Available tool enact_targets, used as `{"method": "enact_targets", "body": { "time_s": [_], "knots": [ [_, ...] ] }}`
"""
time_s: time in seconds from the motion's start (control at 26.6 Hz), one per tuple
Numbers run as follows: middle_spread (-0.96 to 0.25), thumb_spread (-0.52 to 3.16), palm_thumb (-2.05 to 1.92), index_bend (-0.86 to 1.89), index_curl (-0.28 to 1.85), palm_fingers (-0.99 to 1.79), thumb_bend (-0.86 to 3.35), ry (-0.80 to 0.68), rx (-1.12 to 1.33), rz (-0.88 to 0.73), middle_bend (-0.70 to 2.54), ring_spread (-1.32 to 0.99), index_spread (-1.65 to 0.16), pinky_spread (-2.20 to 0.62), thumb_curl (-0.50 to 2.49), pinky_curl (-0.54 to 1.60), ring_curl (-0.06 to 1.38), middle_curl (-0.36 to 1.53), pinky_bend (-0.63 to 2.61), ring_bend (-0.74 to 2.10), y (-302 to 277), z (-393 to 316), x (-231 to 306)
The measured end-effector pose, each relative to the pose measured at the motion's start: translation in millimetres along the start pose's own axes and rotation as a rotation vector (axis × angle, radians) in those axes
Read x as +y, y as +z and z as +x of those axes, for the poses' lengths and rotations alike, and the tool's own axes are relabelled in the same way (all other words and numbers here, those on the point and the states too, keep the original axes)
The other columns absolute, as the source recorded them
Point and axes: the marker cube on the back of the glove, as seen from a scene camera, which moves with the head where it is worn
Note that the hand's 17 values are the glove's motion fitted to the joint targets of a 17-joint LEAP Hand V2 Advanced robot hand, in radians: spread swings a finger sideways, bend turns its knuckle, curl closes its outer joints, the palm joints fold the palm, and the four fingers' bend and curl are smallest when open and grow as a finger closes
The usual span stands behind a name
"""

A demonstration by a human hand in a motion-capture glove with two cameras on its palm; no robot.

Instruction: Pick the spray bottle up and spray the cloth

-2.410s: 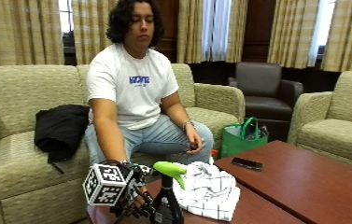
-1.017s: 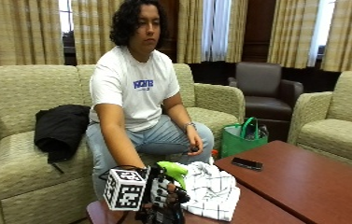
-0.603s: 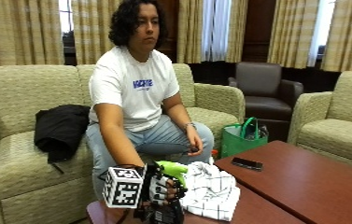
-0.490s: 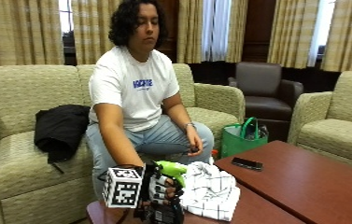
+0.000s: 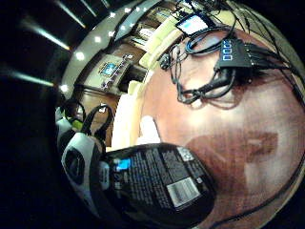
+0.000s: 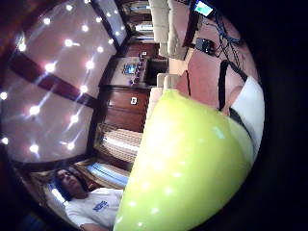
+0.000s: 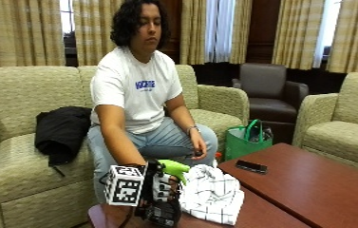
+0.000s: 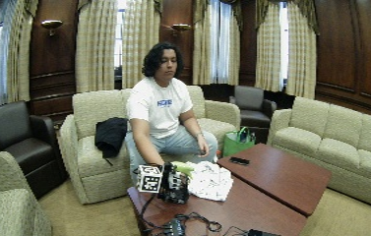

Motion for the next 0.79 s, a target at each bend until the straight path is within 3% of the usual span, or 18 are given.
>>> {"method": "enact_targets", "body": {
  "time_s": [0.41, 0.79],
  "knots": [
    [-0.17, 0.37, 0.93, 0.42, 0.48, 1.42, -0.03, -0.035, -0.001, -0.019, 0.68, -0.22, -0.24, -0.32, 0.68, 0.37, 0.46, 0.55, 0.41, 0.7, -34.0, -78.7, 48.7],
    [-0.18, 0.33, 0.93, 0.4, 0.51, 1.4, -0.03, -0.031, 0.29, -0.257, 0.69, -0.22, -0.24, -0.31, 0.72, 0.38, 0.47, 0.55, 0.42, 0.74, -58.0, -166.4, 61.2]
  ]
}}
